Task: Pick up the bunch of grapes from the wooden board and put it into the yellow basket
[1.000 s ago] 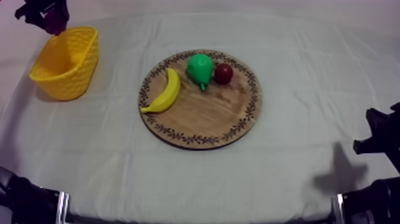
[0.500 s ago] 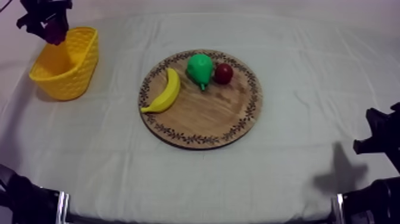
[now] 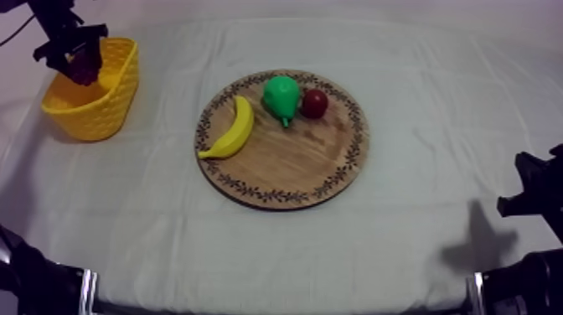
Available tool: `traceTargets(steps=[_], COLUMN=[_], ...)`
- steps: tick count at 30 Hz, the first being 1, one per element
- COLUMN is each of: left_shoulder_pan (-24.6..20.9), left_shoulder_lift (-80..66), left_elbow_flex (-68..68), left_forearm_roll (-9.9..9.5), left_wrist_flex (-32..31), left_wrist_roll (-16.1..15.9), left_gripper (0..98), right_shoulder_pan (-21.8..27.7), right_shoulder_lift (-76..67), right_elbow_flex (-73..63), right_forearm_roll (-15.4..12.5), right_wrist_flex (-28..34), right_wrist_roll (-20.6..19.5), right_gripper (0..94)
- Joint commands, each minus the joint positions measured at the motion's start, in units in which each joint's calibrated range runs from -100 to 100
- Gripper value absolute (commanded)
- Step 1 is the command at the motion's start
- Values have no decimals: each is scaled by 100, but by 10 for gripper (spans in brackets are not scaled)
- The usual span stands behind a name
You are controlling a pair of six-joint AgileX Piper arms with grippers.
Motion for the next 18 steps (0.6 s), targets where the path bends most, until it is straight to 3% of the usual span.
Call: traceTargets(steps=[1, 9, 18], left_shoulder_pan=[-4, -14, -32], left_shoulder_lift=[49, 223, 307], left_elbow_flex=[12, 37, 23], left_forearm_roll=[1, 14, 65], left_wrist_flex=[-14, -65, -76], left_wrist_roll=[5, -3, -4], left_gripper=[587, 619, 840], right_shoulder_pan=[-2, -2, -2], right_shoulder_lift=[0, 0, 0], right_elbow_flex=[-4, -4, -4], right_forearm_roll=[-2, -2, -2], right_wrist_flex=[2, 2, 2], right_wrist_roll=[-15, -15, -15], right_gripper=[3, 3, 3])
